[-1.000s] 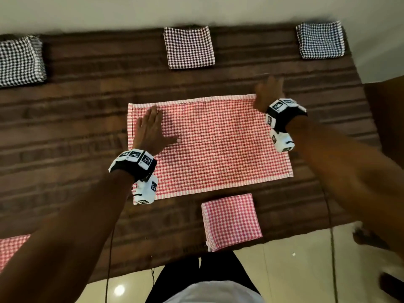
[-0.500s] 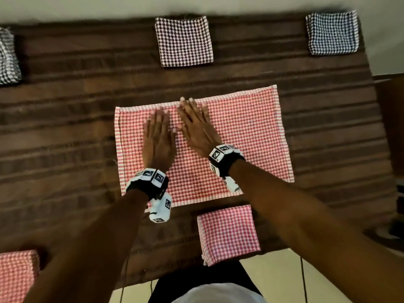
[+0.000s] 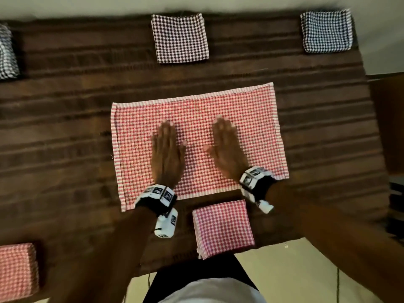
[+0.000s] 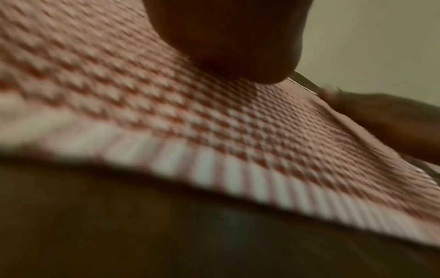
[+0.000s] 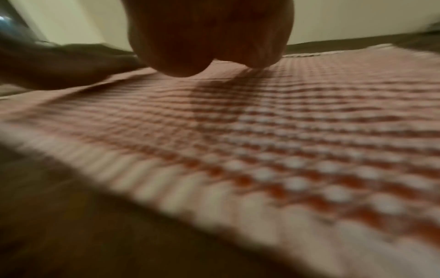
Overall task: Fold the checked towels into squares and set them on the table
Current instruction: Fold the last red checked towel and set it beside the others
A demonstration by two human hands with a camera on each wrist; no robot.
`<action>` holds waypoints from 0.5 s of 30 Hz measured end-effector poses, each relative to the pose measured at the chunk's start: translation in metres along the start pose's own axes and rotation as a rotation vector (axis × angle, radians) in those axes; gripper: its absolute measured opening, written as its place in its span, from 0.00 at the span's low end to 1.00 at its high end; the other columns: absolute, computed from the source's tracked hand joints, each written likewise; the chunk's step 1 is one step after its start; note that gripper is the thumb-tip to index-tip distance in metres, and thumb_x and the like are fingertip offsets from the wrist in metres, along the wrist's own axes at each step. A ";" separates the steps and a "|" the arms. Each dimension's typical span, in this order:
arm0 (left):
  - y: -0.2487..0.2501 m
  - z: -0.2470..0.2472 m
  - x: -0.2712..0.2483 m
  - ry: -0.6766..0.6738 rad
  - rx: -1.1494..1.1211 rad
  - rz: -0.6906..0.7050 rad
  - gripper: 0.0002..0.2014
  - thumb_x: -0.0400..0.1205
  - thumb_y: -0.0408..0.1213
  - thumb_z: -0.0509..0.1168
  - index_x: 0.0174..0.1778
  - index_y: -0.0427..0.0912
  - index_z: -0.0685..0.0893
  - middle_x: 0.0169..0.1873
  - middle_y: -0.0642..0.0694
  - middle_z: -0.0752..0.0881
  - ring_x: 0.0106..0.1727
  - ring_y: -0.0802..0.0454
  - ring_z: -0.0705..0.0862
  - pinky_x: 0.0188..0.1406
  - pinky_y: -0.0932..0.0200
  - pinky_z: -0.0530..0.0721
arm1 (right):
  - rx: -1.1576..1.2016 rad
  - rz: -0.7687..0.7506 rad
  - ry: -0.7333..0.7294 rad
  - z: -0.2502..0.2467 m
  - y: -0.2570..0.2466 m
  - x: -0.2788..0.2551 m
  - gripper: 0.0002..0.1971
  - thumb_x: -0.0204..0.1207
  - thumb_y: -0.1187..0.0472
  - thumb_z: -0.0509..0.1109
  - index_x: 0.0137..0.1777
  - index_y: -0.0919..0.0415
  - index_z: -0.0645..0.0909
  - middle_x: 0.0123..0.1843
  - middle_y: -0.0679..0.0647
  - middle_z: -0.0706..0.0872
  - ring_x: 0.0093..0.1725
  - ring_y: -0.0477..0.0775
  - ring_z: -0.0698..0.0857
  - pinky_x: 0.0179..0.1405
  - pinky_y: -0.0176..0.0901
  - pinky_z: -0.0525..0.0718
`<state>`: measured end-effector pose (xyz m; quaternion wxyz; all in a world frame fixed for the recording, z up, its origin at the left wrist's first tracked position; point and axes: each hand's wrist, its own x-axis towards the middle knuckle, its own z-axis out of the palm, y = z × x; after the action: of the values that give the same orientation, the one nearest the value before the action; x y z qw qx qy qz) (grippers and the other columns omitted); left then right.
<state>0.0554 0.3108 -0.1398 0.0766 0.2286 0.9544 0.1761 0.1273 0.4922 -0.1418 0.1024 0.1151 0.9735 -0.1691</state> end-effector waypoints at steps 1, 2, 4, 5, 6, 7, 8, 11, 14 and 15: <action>0.012 0.007 -0.011 -0.024 0.008 0.031 0.27 0.90 0.43 0.47 0.84 0.38 0.55 0.85 0.40 0.52 0.86 0.46 0.48 0.85 0.44 0.47 | -0.047 -0.113 -0.071 0.012 -0.019 -0.012 0.35 0.85 0.43 0.44 0.84 0.63 0.40 0.86 0.60 0.37 0.84 0.59 0.37 0.83 0.63 0.43; 0.016 0.012 -0.020 -0.047 0.025 0.031 0.27 0.90 0.43 0.47 0.84 0.38 0.55 0.85 0.40 0.51 0.86 0.47 0.47 0.85 0.44 0.47 | -0.095 -0.181 -0.115 0.019 -0.028 -0.018 0.34 0.85 0.44 0.43 0.84 0.63 0.40 0.86 0.60 0.38 0.84 0.60 0.37 0.83 0.64 0.45; 0.008 0.014 -0.040 -0.083 0.055 0.006 0.28 0.90 0.45 0.47 0.85 0.40 0.52 0.85 0.42 0.49 0.86 0.48 0.45 0.85 0.46 0.44 | -0.129 -0.188 -0.086 0.021 -0.008 -0.029 0.35 0.85 0.43 0.44 0.84 0.64 0.41 0.86 0.62 0.40 0.85 0.61 0.38 0.82 0.65 0.48; -0.003 0.011 -0.047 -0.090 0.065 0.001 0.28 0.89 0.47 0.47 0.85 0.41 0.51 0.85 0.43 0.48 0.86 0.49 0.44 0.85 0.47 0.43 | -0.119 -0.149 -0.034 0.021 0.012 -0.035 0.36 0.85 0.43 0.46 0.84 0.65 0.43 0.86 0.62 0.41 0.85 0.61 0.40 0.82 0.65 0.47; -0.016 0.006 -0.055 -0.083 0.073 -0.001 0.29 0.89 0.47 0.48 0.85 0.41 0.52 0.85 0.43 0.49 0.86 0.48 0.45 0.85 0.47 0.43 | -0.103 -0.079 0.013 0.018 0.036 -0.043 0.36 0.84 0.43 0.49 0.84 0.66 0.44 0.86 0.63 0.43 0.85 0.62 0.41 0.82 0.65 0.47; -0.030 0.001 -0.064 -0.064 0.079 -0.004 0.29 0.89 0.47 0.49 0.85 0.40 0.53 0.85 0.42 0.51 0.86 0.47 0.46 0.85 0.47 0.45 | -0.088 0.026 0.064 0.014 0.062 -0.056 0.37 0.84 0.44 0.51 0.84 0.67 0.46 0.86 0.64 0.45 0.85 0.63 0.43 0.82 0.65 0.47; -0.044 -0.005 -0.070 -0.041 0.079 -0.020 0.30 0.88 0.47 0.51 0.84 0.39 0.55 0.84 0.40 0.53 0.86 0.46 0.48 0.85 0.45 0.47 | -0.065 0.159 0.103 0.009 0.086 -0.069 0.37 0.84 0.44 0.52 0.83 0.68 0.48 0.85 0.66 0.47 0.85 0.65 0.45 0.82 0.66 0.47; -0.073 -0.018 -0.083 -0.014 0.088 -0.060 0.31 0.87 0.49 0.51 0.83 0.35 0.58 0.84 0.37 0.56 0.85 0.42 0.52 0.83 0.41 0.53 | -0.065 0.482 0.154 -0.004 0.128 -0.103 0.37 0.84 0.43 0.47 0.82 0.71 0.50 0.84 0.70 0.49 0.83 0.69 0.49 0.81 0.67 0.50; -0.073 -0.025 -0.087 -0.046 0.104 -0.040 0.32 0.87 0.53 0.46 0.83 0.35 0.58 0.83 0.37 0.57 0.85 0.42 0.53 0.84 0.41 0.51 | -0.098 0.515 0.185 -0.013 0.122 -0.120 0.33 0.82 0.46 0.50 0.77 0.72 0.62 0.78 0.71 0.66 0.75 0.71 0.67 0.75 0.64 0.66; -0.068 -0.027 -0.086 -0.050 0.103 -0.034 0.32 0.87 0.53 0.44 0.83 0.36 0.59 0.83 0.37 0.57 0.85 0.42 0.53 0.84 0.41 0.51 | -0.091 0.531 0.205 -0.017 0.116 -0.120 0.30 0.81 0.46 0.53 0.74 0.70 0.66 0.72 0.70 0.73 0.69 0.70 0.73 0.68 0.63 0.71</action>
<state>0.0973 0.2066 -0.1344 0.0916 0.2206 0.9637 0.1197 0.2692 0.5816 -0.1332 0.0492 0.3778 0.9211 -0.0799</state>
